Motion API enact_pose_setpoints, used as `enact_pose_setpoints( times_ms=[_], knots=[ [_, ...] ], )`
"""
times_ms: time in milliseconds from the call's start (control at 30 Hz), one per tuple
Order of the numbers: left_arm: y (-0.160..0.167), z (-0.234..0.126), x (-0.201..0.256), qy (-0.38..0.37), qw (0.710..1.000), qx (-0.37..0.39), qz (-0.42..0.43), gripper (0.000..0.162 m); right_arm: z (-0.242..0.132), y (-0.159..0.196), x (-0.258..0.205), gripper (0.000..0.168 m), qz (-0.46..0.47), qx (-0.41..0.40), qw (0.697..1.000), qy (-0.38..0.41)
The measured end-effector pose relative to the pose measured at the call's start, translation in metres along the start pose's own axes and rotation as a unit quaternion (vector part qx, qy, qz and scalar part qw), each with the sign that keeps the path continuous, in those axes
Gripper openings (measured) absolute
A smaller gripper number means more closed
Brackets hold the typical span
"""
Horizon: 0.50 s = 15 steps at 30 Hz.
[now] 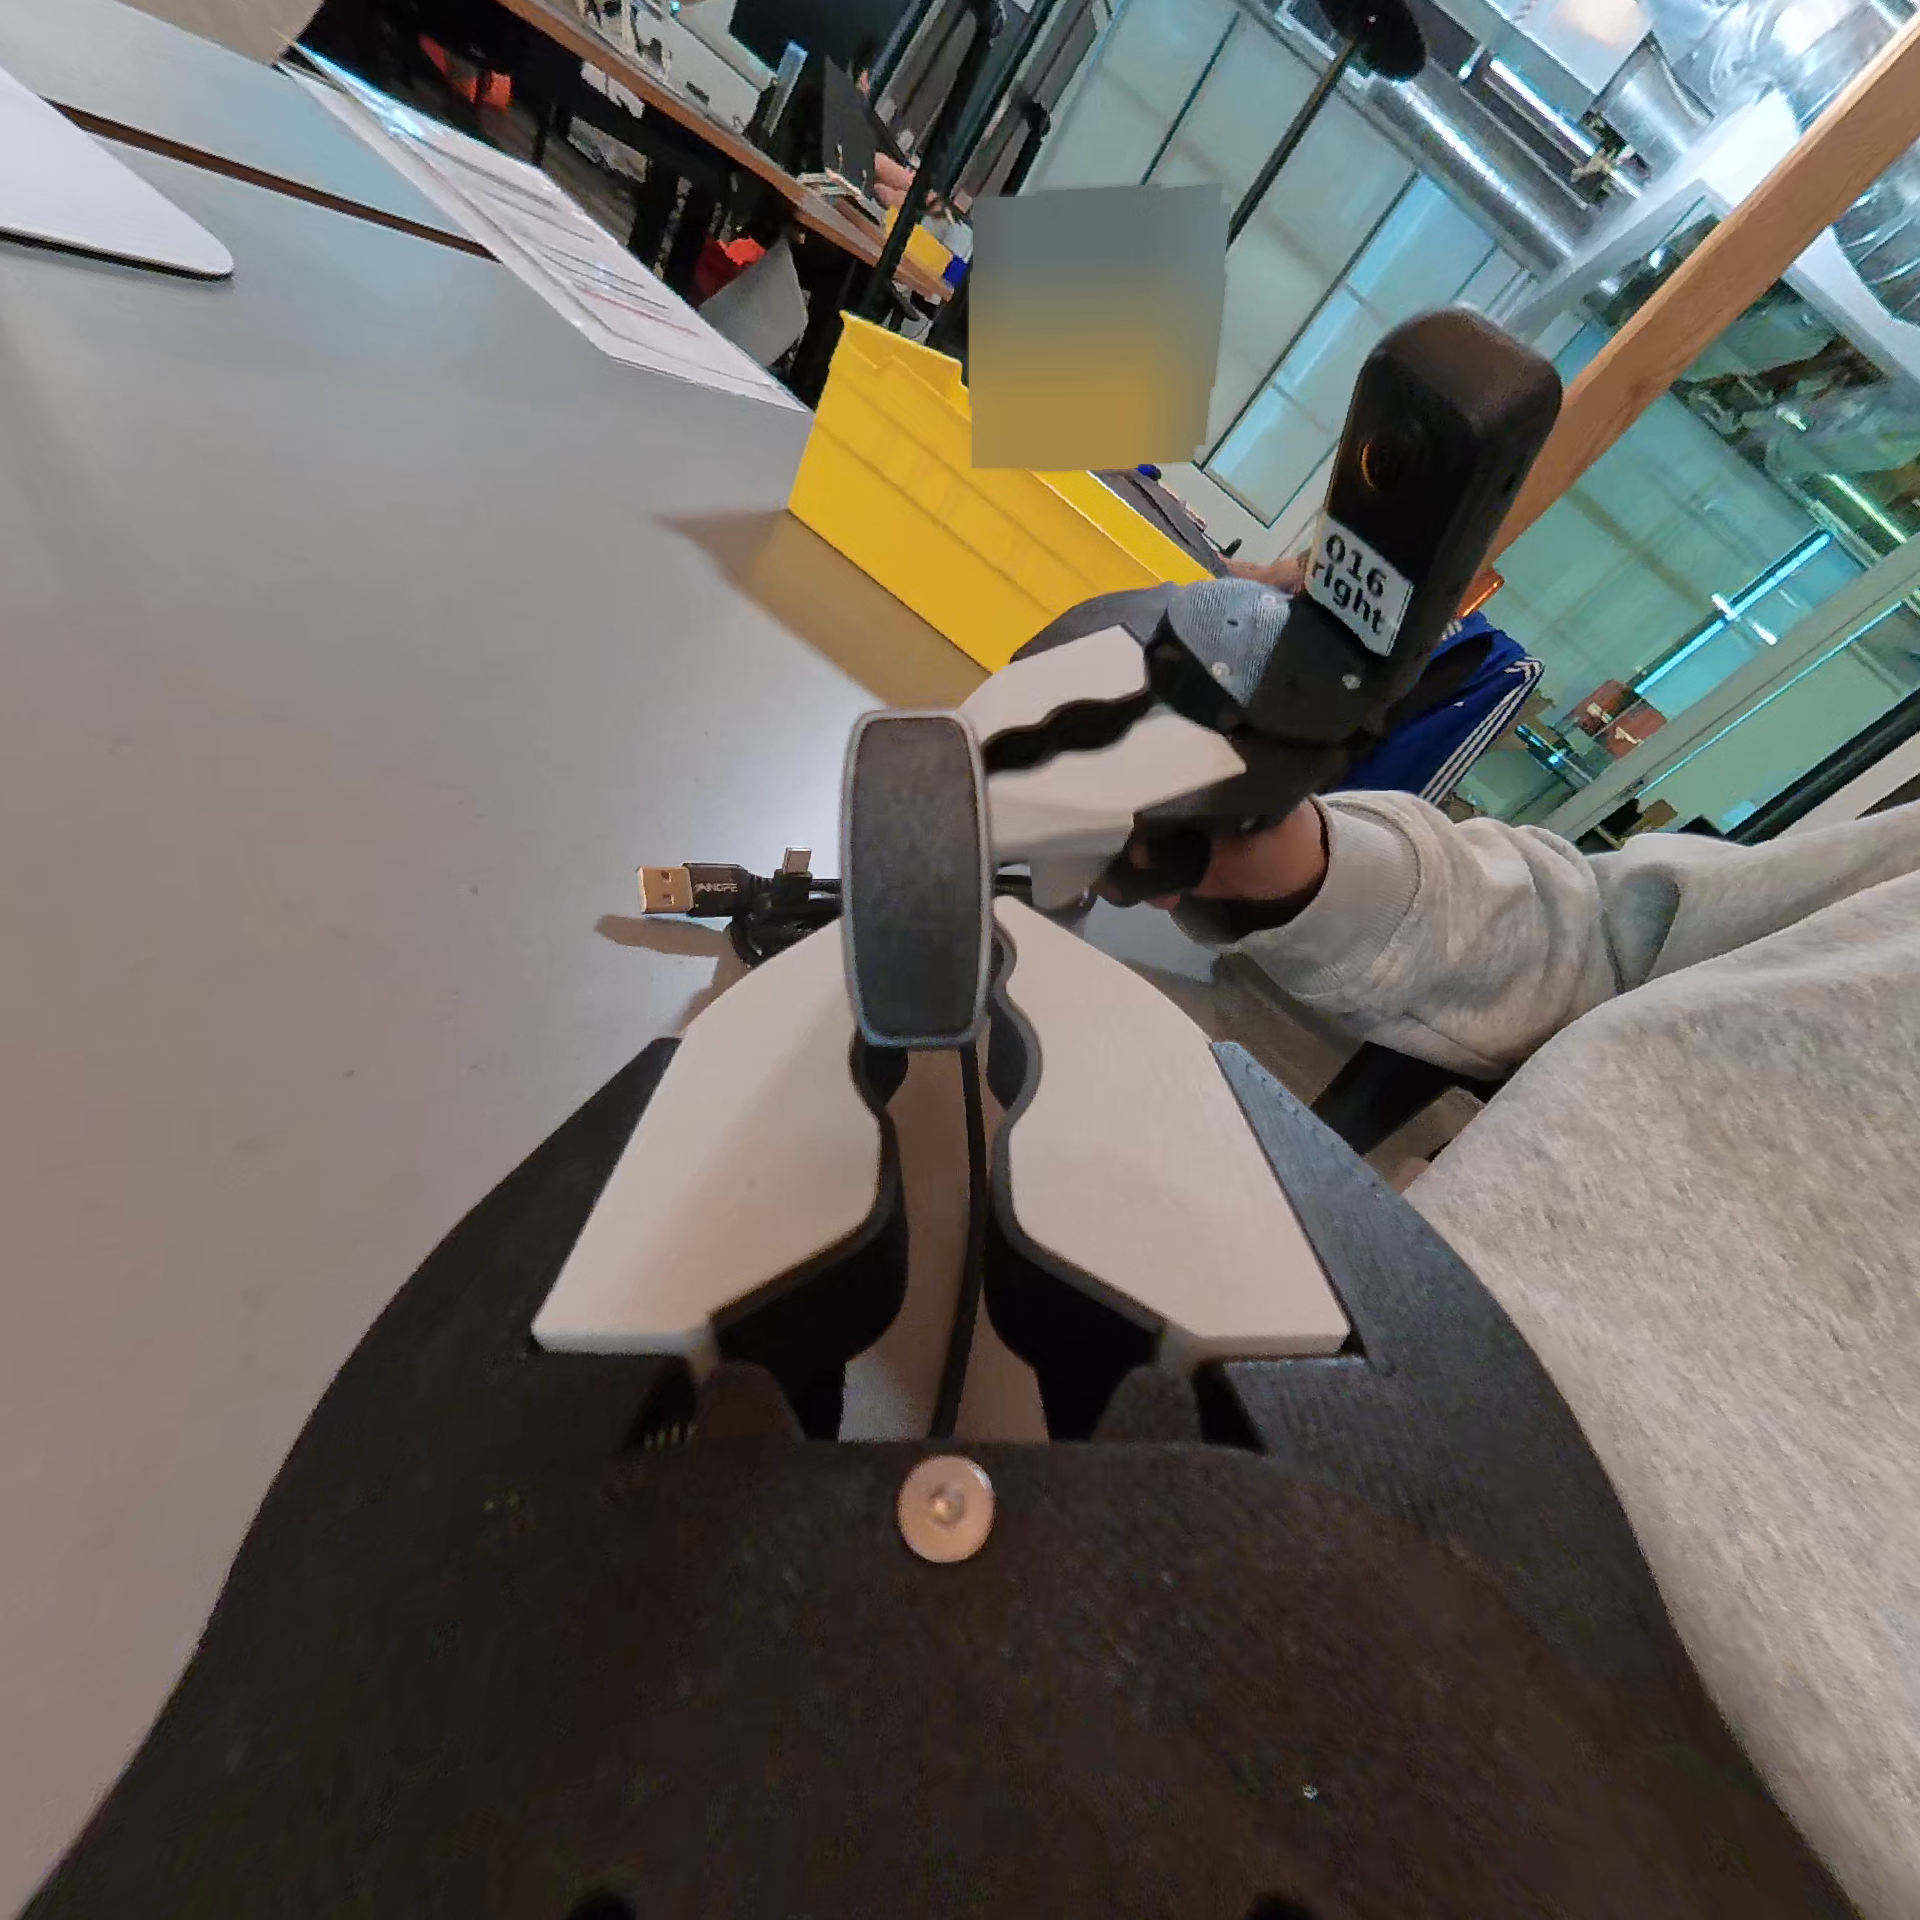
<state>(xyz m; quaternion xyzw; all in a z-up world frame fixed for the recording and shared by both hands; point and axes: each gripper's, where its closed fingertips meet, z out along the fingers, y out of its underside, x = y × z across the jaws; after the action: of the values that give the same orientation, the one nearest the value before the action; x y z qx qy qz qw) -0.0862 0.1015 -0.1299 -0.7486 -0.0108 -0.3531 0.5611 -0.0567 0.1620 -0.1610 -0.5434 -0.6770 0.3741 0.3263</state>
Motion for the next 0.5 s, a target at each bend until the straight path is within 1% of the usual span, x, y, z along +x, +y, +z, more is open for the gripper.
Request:
enact_pose_setpoints(
  times_ms=[67,233,300,367,500],
  knots=[
    [-0.001,-0.001,-0.002,0.003,1.000,0.004,-0.010,0.009,0.009,0.009,-0.003,0.018,-0.013,-0.030,0.999,0.005],
    [0.001,0.000,-0.002,0.007,1.000,0.003,-0.020,0.009,0.024,0.025,0.001,0.012,-0.022,-0.090,0.995,0.037],
    [0.002,0.000,-0.003,0.006,1.000,-0.002,-0.023,0.009,0.025,0.026,0.002,0.008,-0.027,-0.096,0.994,0.044],
    [0.005,0.001,-0.005,0.001,0.999,-0.011,-0.033,0.009,0.024,0.027,0.000,0.006,-0.033,-0.098,0.994,0.033],
    [0.015,0.001,-0.017,-0.023,0.996,-0.036,-0.073,0.009,0.016,0.015,-0.003,0.005,0.009,-0.060,0.998,0.000]
  ],
)
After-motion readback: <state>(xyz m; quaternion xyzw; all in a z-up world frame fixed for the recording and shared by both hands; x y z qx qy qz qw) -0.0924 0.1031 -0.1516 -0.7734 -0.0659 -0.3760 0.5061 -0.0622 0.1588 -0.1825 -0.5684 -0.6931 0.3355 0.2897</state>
